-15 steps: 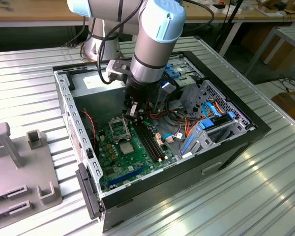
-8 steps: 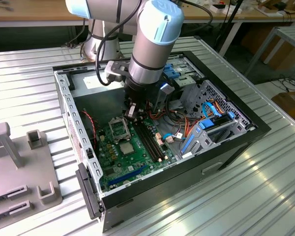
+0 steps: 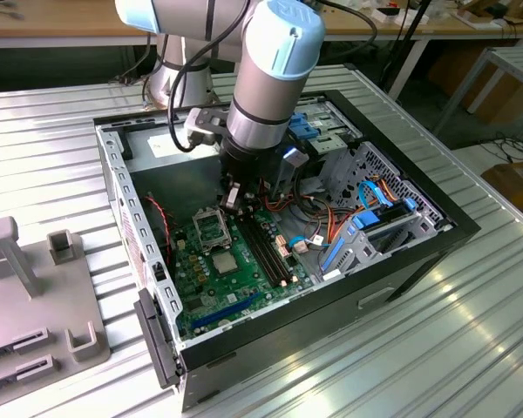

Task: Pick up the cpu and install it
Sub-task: 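Close the cpu cover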

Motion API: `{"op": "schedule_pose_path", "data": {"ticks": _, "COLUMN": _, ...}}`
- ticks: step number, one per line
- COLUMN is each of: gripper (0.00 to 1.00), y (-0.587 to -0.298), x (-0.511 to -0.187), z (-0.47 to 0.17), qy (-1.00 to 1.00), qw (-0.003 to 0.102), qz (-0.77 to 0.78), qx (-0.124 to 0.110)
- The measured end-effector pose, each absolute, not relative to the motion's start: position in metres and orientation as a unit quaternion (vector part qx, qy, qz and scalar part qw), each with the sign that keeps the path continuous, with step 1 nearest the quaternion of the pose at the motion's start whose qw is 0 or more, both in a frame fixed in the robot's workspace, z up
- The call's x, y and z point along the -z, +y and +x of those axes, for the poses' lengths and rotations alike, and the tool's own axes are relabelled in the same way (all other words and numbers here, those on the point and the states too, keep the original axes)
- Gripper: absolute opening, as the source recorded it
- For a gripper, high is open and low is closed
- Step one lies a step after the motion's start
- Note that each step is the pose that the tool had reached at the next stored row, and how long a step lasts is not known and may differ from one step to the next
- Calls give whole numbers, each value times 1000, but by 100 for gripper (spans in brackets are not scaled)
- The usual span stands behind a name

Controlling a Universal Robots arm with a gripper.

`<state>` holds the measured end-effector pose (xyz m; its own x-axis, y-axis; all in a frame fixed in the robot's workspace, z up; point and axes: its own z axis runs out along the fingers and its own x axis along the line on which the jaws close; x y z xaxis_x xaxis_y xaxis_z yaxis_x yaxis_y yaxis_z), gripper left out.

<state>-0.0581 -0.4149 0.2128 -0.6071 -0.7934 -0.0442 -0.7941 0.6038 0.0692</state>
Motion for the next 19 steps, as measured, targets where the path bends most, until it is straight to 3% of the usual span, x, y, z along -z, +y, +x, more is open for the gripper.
{"op": "schedule_pose_path", "data": {"ticks": 19, "gripper": 11, "y": -415, "x": -220, "z": -59, "qy": 896, "qw": -2, "qz": -443, "qx": -28}}
